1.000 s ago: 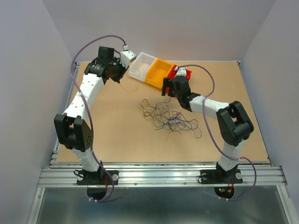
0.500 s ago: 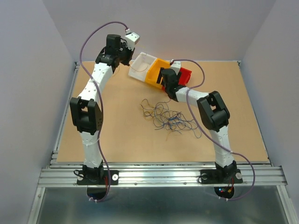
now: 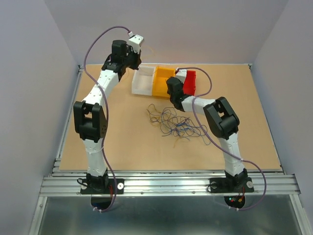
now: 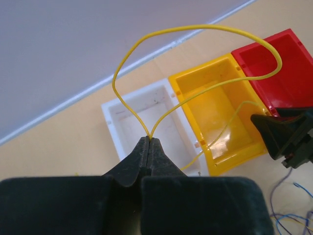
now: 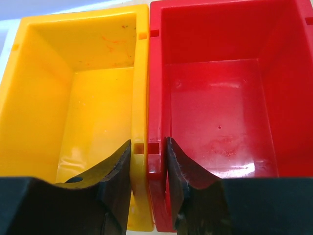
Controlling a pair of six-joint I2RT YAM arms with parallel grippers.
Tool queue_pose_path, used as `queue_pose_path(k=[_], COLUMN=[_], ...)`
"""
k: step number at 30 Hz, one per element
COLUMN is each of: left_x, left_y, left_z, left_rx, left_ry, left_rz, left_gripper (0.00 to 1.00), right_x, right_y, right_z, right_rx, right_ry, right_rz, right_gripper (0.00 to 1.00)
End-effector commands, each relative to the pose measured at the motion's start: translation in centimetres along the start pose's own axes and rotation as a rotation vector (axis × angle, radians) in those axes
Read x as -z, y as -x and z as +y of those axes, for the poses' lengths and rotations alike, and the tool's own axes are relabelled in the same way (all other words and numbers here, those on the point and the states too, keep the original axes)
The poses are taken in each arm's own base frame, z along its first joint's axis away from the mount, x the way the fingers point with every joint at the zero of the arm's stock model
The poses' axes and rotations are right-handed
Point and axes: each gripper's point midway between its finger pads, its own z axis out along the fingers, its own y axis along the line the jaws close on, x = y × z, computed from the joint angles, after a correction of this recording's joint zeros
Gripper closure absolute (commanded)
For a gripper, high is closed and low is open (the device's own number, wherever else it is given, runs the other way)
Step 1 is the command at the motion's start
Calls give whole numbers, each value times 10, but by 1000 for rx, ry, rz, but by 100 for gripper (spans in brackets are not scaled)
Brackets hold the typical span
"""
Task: Untangle the cables
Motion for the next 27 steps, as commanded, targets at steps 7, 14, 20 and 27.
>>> queue_pose_path(k=[7,14,20,27], left_x=[83,116,99,84], left_y=[32,22,-2,-49], left_z=[-32,-27,4,22], left_rx=[184,365,577,600], left_ry=[-63,18,193,415], left_rz=[-226,-391,-379,-311], left_gripper=[100,100,100,100], right_x=[72,99,105,105], right_y=[-17,-27,-25,-25], right_z=[32,32,26,24], right_rx=[-26,-47,-70,-83], right_ry=[106,113,105,103], right_rz=[-13,-13,-31,-39], right_gripper=[71,71,71,71])
